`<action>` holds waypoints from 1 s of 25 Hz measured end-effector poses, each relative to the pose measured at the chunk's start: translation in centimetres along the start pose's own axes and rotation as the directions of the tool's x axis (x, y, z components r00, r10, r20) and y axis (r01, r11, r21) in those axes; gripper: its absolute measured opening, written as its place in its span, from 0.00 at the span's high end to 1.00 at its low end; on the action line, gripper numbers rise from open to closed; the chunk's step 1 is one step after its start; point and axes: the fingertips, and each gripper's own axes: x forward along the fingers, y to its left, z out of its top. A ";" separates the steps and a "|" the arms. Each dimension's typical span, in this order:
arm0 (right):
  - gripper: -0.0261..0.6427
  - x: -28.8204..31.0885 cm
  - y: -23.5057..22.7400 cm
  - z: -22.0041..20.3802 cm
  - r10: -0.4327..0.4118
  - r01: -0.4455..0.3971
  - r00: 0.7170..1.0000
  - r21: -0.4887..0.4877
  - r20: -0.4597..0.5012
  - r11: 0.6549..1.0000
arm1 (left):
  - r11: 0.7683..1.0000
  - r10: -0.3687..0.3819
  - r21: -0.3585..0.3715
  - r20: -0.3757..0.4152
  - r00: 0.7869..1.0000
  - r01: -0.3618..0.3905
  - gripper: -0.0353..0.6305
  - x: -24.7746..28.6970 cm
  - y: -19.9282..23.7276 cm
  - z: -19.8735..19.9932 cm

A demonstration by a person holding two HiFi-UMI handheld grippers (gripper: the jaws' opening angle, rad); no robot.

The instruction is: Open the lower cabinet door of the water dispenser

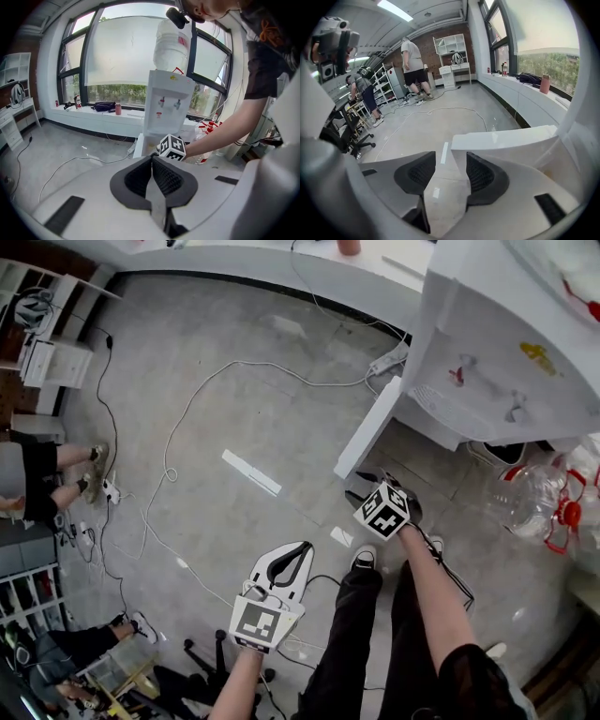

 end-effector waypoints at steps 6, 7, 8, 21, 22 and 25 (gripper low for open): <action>0.65 -7.7 3.1 3.5 0.007 -0.016 0.996 0.100 0.092 0.995 | 1.000 -0.028 0.006 0.016 0.999 0.028 0.92 -1.9 -1.0 3.4; 0.67 -9.5 3.1 4.5 -0.010 -0.006 0.992 0.128 0.122 0.992 | 0.999 -0.030 0.011 0.026 0.999 0.030 0.92 -2.2 -1.1 4.4; 0.69 -11.5 3.0 5.4 -0.035 0.011 0.988 0.157 0.152 0.988 | 0.999 -0.030 0.018 0.038 0.999 0.029 0.92 -2.4 -1.2 5.5; 0.78 -36.7 7.4 16.9 -0.299 0.158 0.876 0.361 0.378 0.919 | 0.997 -0.029 0.081 0.130 0.991 0.019 0.92 -13.8 -3.5 15.8; 0.78 -38.3 8.0 17.7 -0.311 0.165 0.868 0.364 0.387 0.916 | 0.996 -0.037 0.081 0.138 0.990 0.026 0.92 -14.8 -3.8 16.4; 0.78 -42.4 9.9 19.6 -0.344 0.187 0.842 0.374 0.415 0.908 | 0.994 -0.075 0.086 0.154 0.985 0.062 0.92 -17.3 -5.2 17.6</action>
